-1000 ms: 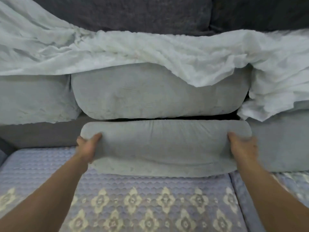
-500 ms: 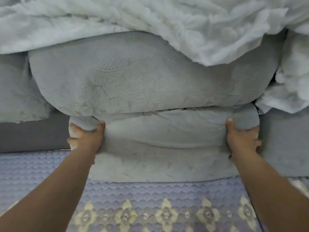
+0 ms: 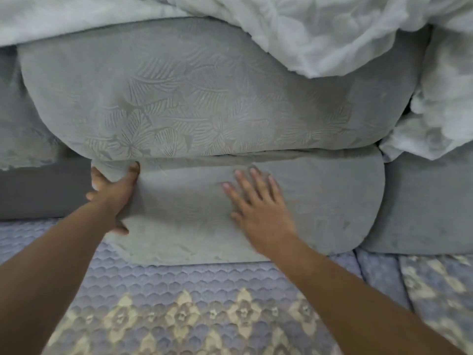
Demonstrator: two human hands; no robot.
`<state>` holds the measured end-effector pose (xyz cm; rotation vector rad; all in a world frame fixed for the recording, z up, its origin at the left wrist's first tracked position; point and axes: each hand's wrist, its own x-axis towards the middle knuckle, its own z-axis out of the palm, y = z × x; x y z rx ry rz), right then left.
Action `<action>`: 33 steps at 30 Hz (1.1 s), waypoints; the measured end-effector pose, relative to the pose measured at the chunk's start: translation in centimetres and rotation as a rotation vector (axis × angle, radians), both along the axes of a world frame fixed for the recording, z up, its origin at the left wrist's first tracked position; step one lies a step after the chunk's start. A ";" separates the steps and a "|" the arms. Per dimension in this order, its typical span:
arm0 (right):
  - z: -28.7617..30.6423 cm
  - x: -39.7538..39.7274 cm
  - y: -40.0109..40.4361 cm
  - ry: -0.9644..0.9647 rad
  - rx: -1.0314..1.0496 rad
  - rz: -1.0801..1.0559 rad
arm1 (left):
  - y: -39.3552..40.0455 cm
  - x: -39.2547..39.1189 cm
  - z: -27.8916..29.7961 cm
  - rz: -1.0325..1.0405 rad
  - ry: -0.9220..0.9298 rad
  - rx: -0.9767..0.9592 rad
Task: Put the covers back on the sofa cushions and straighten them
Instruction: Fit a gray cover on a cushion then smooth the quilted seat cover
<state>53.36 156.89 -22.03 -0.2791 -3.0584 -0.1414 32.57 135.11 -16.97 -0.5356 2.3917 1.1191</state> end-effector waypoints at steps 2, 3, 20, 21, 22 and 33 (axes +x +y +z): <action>-0.4 1.1 5.9 0.080 0.061 -0.251 | -0.8 0.4 -0.4 -0.052 0.049 -0.086; -0.3 2.1 7.8 0.094 0.048 -0.364 | -0.9 0.8 -0.4 -0.096 0.118 -0.213; 1.6 1.2 9.9 0.294 -0.022 -0.457 | 17.0 9.3 -1.1 -1.107 0.737 -0.565; 1.8 1.0 9.6 0.300 -0.026 -0.457 | 17.7 9.6 -0.9 -1.101 0.701 -0.578; 2.1 0.8 9.3 0.289 -0.037 -0.450 | 17.9 9.7 -0.7 -1.108 0.675 -0.587; 2.6 2.1 8.9 0.142 -0.092 -0.389 | 18.0 9.6 0.2 -1.087 0.691 -0.625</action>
